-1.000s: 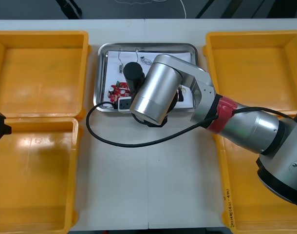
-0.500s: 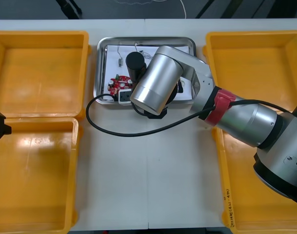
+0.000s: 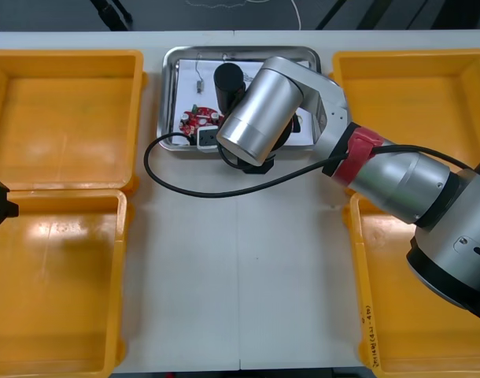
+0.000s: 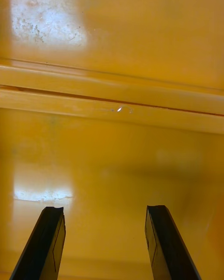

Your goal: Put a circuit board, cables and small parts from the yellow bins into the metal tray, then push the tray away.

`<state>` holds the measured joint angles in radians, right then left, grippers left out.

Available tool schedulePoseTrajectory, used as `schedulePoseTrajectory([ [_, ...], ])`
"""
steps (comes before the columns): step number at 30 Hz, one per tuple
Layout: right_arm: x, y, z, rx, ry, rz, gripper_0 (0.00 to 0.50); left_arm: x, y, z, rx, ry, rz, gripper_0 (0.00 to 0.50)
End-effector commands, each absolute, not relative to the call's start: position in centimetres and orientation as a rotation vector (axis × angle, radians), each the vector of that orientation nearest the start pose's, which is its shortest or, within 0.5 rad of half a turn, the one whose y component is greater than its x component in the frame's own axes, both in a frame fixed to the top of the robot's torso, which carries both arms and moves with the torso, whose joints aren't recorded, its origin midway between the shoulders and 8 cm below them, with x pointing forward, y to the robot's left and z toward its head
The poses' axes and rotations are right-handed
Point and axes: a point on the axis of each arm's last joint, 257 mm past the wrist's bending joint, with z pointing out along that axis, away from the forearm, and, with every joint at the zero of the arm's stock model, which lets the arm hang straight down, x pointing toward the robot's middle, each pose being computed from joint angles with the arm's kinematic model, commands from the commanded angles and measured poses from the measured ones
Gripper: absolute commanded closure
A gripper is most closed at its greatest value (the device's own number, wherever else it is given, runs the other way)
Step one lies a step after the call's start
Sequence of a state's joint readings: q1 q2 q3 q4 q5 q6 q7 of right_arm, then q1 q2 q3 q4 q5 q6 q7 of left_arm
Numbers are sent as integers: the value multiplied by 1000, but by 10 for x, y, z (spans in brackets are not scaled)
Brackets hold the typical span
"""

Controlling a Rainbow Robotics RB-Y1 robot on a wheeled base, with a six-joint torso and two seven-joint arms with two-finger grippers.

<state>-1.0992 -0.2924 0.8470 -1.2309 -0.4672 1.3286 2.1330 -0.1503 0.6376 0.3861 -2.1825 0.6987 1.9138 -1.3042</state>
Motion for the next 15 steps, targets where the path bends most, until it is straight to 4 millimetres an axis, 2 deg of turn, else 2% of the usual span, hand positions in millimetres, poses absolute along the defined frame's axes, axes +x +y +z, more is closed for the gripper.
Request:
schedulePoseTrajectory([
  [1, 592, 13, -168, -1808, 1715, -614, 500, 373, 407, -169, -89, 2632, 96, 0],
  [15, 609, 10, -154, -1779, 1686, -634, 500, 373, 407, -169, -89, 2632, 96, 0],
])
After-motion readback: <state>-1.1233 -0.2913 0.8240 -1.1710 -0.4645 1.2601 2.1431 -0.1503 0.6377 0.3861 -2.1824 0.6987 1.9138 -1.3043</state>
